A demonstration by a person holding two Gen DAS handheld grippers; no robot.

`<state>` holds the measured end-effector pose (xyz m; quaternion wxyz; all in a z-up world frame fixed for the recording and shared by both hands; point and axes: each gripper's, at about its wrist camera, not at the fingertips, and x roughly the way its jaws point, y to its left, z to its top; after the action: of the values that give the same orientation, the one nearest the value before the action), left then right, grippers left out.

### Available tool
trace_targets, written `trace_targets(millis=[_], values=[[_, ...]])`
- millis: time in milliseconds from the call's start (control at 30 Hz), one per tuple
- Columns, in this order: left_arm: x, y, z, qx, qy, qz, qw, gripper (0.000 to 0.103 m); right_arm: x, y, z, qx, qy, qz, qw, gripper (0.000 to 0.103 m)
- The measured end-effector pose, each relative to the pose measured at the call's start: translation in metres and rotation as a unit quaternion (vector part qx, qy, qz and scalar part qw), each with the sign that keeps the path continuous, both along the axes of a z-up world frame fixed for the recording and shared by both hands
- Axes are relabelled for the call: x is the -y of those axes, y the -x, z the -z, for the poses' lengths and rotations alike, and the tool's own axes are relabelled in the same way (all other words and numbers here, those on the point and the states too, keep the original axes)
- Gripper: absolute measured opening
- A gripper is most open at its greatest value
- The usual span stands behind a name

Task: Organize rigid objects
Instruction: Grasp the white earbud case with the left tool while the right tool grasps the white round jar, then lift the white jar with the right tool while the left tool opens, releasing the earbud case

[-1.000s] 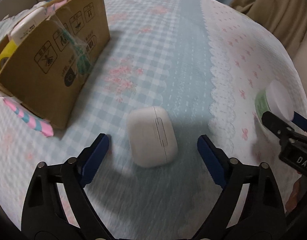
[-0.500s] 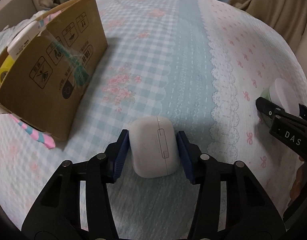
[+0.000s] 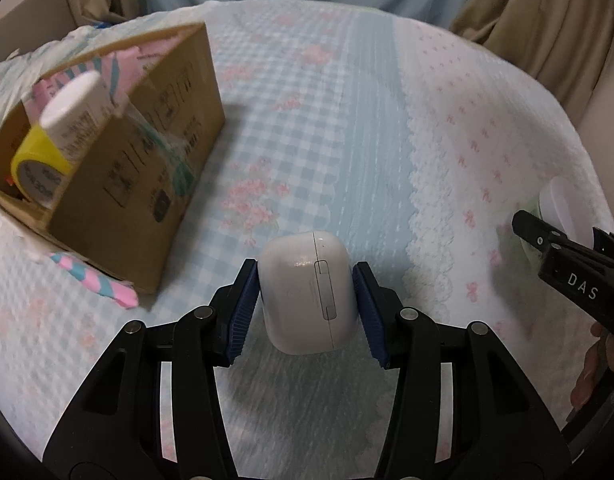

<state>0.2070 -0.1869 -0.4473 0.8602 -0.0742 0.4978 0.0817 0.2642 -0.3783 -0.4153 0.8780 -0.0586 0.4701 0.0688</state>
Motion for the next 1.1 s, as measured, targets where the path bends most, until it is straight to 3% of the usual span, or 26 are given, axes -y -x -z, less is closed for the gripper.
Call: trace_targets(millis=[200,367,500,600,767,1100], values=[[-0.009,0.007,-0.043,0.013,0.023,0.005,0.9996,0.044,-0.003,0.014,-0.05,0.02,-0.003,0.005,1.0,0.066],[-0.022,0.019,-0.094,0.029,0.043,0.011,0.9986,0.041,-0.011,0.034,-0.11,0.033,-0.014,0.011,0.999,0.066],[-0.038,0.029,-0.135,0.038,0.075,0.019,0.9963,0.019,-0.023,0.055,-0.151,0.036,-0.026,0.009,0.999,0.066],[-0.054,0.037,-0.154,0.048,0.102,0.019,0.9934,0.012,-0.035,0.073,-0.178,0.046,-0.037,0.003,0.998,0.066],[-0.077,0.056,-0.173,0.053,0.102,0.018,0.9932,0.012,-0.053,0.098,-0.198,0.055,-0.045,-0.009,0.997,0.066],[-0.097,0.09,-0.182,0.039,0.089,0.009,0.9952,0.012,-0.06,0.123,-0.197,0.033,-0.047,-0.028,0.998,0.066]])
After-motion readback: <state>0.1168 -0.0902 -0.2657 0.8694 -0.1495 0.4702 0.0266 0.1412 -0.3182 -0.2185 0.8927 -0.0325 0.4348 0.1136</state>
